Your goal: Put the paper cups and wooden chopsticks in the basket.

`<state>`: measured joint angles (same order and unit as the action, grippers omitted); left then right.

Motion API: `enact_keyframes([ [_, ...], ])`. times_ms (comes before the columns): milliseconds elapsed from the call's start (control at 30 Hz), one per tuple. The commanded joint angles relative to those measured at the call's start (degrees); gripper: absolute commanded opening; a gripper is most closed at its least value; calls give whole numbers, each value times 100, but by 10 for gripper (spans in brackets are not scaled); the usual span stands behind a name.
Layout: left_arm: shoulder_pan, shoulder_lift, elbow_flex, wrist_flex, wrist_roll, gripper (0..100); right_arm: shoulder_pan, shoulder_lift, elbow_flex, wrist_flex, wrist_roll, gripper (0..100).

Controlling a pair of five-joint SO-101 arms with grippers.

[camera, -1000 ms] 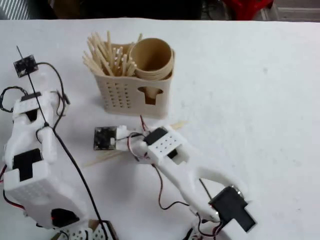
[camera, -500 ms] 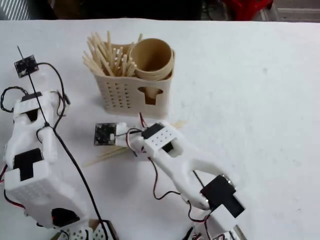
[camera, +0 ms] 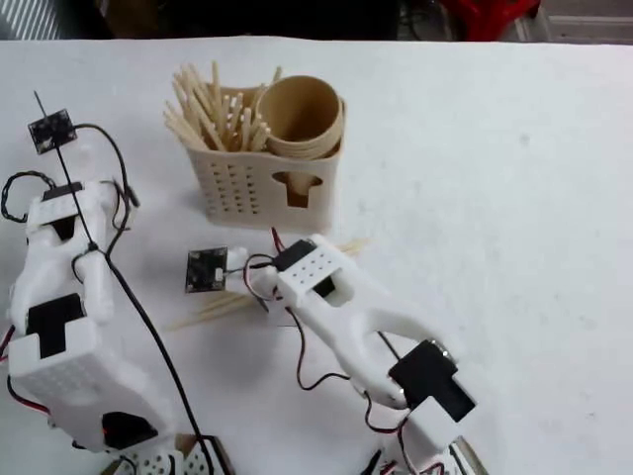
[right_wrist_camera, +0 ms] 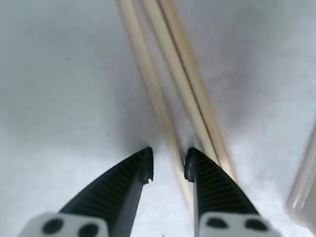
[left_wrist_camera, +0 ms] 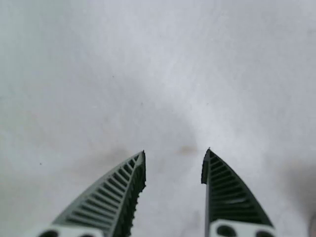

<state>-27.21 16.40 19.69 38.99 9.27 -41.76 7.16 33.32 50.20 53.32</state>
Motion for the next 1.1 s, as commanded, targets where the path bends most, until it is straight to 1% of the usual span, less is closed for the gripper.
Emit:
enact_keyframes([
  [0,84,-13,-35,-123,-53,203,-13,-31,44,136,-26,67],
  [100,84,-13,-35,-123,-53,203,4,-31,26,136,-70,18],
  [167,84,-13,-35,-123,-53,203,31,-31,26,136,-97,18],
  [267,84,-13,-35,-123,-53,203,163,-242,9,145,-484,15],
  [333,84,-13,-35,-123,-53,203,330,-690,35,259,-651,15],
  [400,84,-13,-35,-123,-53,203,435,-1297,44,602,-712,16],
  [500,84,-13,-35,-123,-53,203,409,-2360,53,1182,-791,16],
  [567,84,-13,-35,-123,-53,203,303,-3108,9,1402,-1134,16],
  [667,84,-13,-35,-123,-53,203,119,-4189,-62,1437,-1688,16],
  [767,84,-13,-35,-123,-53,203,48,-4927,-527,1437,-2497,16],
  [833,84,-13,-35,-123,-53,203,75,-5077,-1081,1429,-2857,16],
  [900,84,4,-35,-123,-53,203,84,-4998,-1688,1341,-3051,16],
  [1067,75,180,-105,-123,-53,203,57,-4110,-2980,760,-3156,16],
])
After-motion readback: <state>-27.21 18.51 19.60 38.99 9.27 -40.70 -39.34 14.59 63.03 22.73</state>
